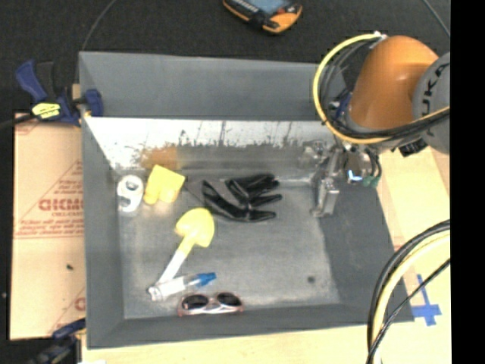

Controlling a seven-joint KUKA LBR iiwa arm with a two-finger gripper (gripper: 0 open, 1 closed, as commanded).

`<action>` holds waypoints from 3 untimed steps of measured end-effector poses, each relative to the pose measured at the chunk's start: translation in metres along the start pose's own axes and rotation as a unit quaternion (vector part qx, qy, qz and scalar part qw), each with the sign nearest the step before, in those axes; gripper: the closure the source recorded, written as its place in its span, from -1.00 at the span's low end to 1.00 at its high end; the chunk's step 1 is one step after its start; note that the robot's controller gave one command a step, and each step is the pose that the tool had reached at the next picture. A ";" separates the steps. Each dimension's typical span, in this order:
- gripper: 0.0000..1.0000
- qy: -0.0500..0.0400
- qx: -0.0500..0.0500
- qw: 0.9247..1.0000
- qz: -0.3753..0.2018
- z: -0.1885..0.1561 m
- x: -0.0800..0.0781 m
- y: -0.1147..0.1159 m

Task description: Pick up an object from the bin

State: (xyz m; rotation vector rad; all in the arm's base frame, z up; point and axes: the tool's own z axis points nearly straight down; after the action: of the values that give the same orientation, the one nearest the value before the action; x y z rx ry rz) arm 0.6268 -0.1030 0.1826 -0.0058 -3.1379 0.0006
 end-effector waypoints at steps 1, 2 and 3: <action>-1.00 -0.004 0.001 1.000 -0.001 -0.005 -0.002 0.000; -1.00 -0.003 0.001 0.995 -0.098 0.109 -0.021 0.063; -1.00 -0.007 0.001 1.000 -0.021 0.042 -0.012 0.070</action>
Offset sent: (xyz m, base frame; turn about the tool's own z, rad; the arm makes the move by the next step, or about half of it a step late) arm 0.0190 0.0654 -0.1126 -0.2026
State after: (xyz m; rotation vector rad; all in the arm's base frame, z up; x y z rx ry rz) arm 0.6388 -0.0326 0.1403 0.0604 -3.1519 0.0034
